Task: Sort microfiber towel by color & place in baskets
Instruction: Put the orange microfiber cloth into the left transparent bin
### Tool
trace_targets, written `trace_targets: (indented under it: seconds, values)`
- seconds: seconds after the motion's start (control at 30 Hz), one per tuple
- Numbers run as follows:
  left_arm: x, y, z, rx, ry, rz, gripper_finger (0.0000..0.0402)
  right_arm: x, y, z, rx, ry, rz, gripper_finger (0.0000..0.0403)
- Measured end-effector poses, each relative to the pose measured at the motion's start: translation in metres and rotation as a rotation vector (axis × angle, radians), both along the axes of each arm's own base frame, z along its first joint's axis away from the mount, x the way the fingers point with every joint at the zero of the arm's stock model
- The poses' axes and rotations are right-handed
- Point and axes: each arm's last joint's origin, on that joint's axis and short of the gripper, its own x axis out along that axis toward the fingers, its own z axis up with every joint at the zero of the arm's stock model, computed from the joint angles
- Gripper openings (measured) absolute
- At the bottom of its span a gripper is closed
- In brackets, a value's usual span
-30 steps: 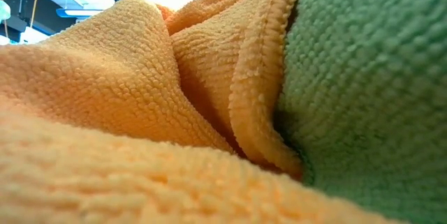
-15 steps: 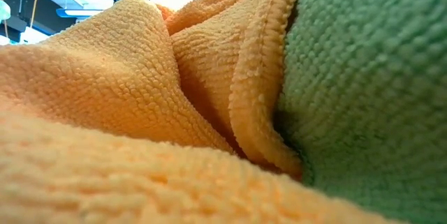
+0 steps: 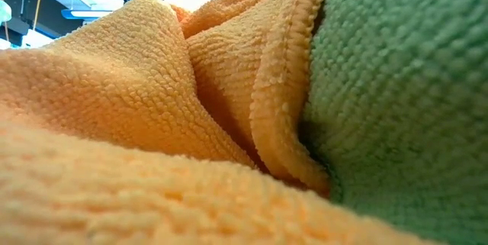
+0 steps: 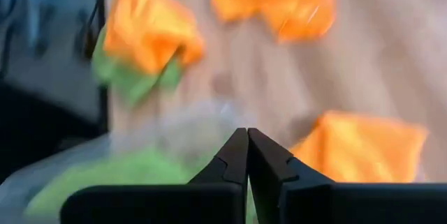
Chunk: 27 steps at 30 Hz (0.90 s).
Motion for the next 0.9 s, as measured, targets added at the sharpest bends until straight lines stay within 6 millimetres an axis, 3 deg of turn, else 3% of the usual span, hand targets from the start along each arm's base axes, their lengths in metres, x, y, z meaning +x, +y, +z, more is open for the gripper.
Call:
trace_targets:
  seconds: [0.2,0.33,0.57,0.7,0.9]
  values:
    - [0.000,0.000,0.000,-0.001,-0.002,0.000,0.0117,0.008,-0.012,0.006,-0.189,-0.271,-0.198,0.0003]
    - [0.002,0.000,0.002,-0.004,-0.028,0.002,0.0117,0.015,-0.020,0.008,-0.231,-0.346,-0.333,0.0001]
    - [0.005,-0.001,0.006,-0.007,-0.077,0.004,0.0117,0.031,-0.043,0.003,-0.179,-0.179,-0.479,0.0000]
    - [0.007,-0.001,0.004,-0.019,-0.082,0.021,0.0117,0.041,-0.055,0.000,-0.175,-0.089,-0.480,0.0000]
    - [0.031,-0.004,-0.008,-0.017,-0.103,0.015,0.0117,0.057,-0.071,0.003,-0.164,-0.064,-0.439,0.0000]
